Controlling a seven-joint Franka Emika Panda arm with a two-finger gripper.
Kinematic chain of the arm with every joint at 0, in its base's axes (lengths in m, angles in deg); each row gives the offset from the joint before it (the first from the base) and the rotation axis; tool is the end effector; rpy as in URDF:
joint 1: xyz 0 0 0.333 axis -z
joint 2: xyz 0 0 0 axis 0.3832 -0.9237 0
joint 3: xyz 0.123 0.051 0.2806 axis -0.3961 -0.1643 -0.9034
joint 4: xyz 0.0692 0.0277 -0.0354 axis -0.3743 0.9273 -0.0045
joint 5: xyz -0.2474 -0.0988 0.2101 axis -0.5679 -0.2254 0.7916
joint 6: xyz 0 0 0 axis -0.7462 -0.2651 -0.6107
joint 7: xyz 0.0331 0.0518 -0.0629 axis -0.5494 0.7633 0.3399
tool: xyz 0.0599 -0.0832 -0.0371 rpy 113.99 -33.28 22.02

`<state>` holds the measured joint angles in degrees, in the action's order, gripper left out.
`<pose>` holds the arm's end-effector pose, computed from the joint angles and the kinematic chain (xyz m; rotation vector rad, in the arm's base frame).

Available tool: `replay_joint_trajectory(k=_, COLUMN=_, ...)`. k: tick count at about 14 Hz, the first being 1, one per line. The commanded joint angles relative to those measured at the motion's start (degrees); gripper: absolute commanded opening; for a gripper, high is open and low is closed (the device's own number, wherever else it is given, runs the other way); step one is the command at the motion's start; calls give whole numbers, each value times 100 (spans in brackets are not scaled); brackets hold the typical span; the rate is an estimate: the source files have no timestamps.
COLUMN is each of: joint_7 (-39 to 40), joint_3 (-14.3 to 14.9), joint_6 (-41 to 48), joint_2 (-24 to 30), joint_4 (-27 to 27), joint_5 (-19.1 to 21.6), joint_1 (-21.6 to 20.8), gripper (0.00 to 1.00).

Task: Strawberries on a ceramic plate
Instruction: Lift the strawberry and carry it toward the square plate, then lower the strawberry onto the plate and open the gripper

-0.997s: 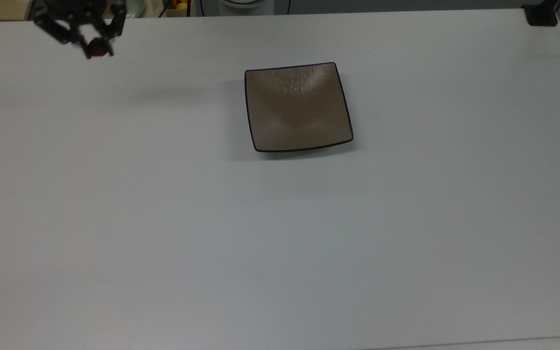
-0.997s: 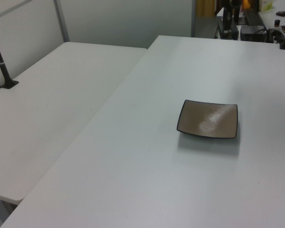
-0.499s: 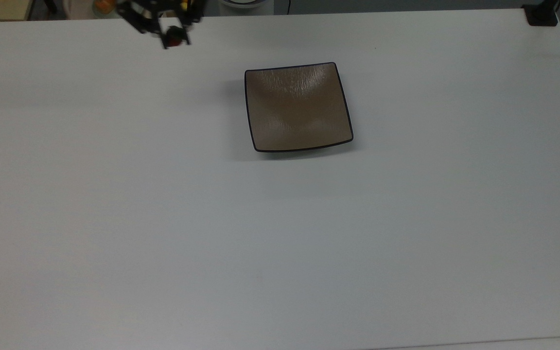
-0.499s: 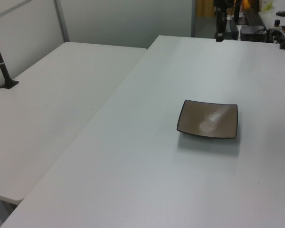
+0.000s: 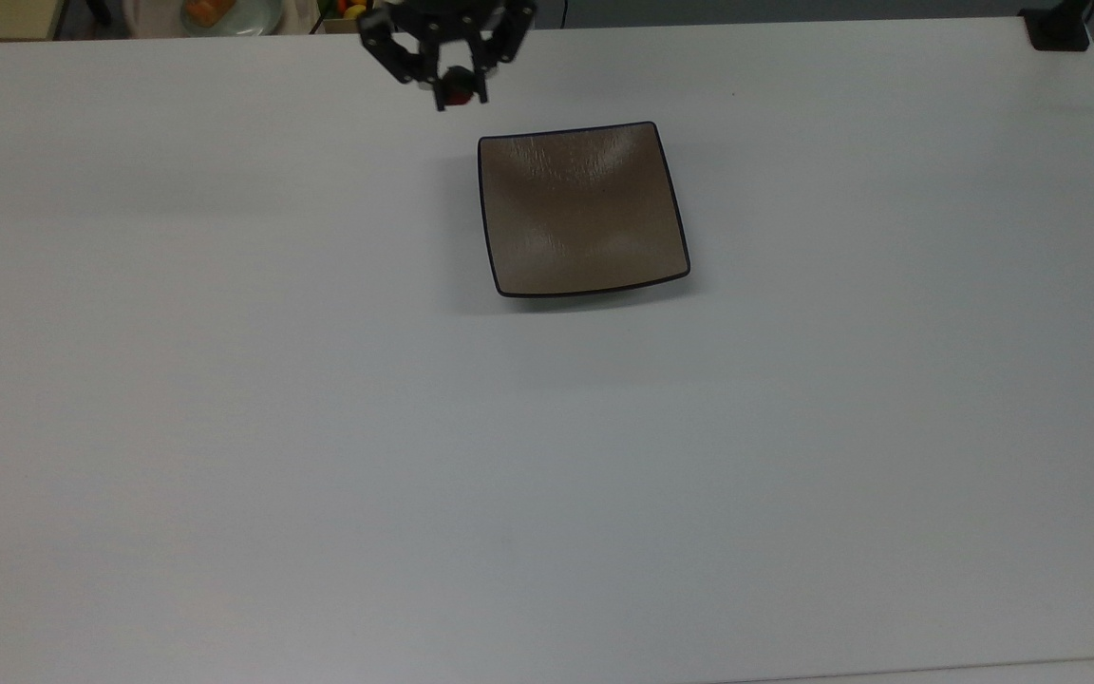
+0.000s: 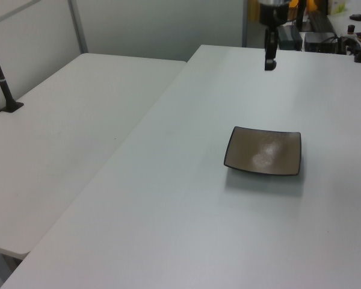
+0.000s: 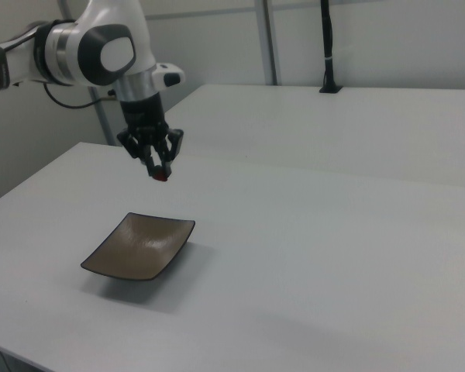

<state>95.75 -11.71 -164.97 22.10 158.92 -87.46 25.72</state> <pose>0.5211 0.0705 0.5588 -3.0826 -0.4983 -0.0011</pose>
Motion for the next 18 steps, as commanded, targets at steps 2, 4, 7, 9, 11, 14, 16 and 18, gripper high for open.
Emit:
replay_joint_trajectory(k=2, joint_7=-535, joint_3=30, joint_6=-194, joint_2=-250, joint_4=361, joint_5=-11, joint_1=-432, gripper=16)
replay_joint_trajectory(k=4, joint_7=-895, joint_3=30, joint_6=-580, joint_2=-364, joint_4=616, joint_5=-46, joint_1=-581, gripper=16)
replay_joint_trajectory(k=7, joint_7=-1029, joint_3=30, joint_6=-924, joint_2=-496, joint_4=862, joint_5=-46, joint_1=-652, gripper=16)
replay_joint_trajectory(k=9, joint_7=-1116, joint_3=21, joint_6=-1109, joint_2=-549, joint_4=1073, joint_5=-46, joint_1=-670, gripper=16)
replay_joint_trajectory(k=11, joint_7=-1222, joint_3=21, joint_6=-1372, joint_2=-646, joint_4=1240, joint_5=-46, joint_1=-749, gripper=16)
replay_joint_trajectory(k=14, joint_7=-1345, joint_3=21, joint_6=-1680, joint_2=-777, joint_4=1434, joint_5=-55, joint_1=-837, gripper=16)
replay_joint_trajectory(k=16, joint_7=-1468, joint_3=21, joint_6=-1856, joint_2=-857, joint_4=1504, joint_5=-81, joint_1=-907, gripper=16)
replay_joint_trajectory(k=18, joint_7=-1556, joint_3=21, joint_6=-1927, joint_2=-962, joint_4=1513, joint_5=-143, joint_1=-942, gripper=17)
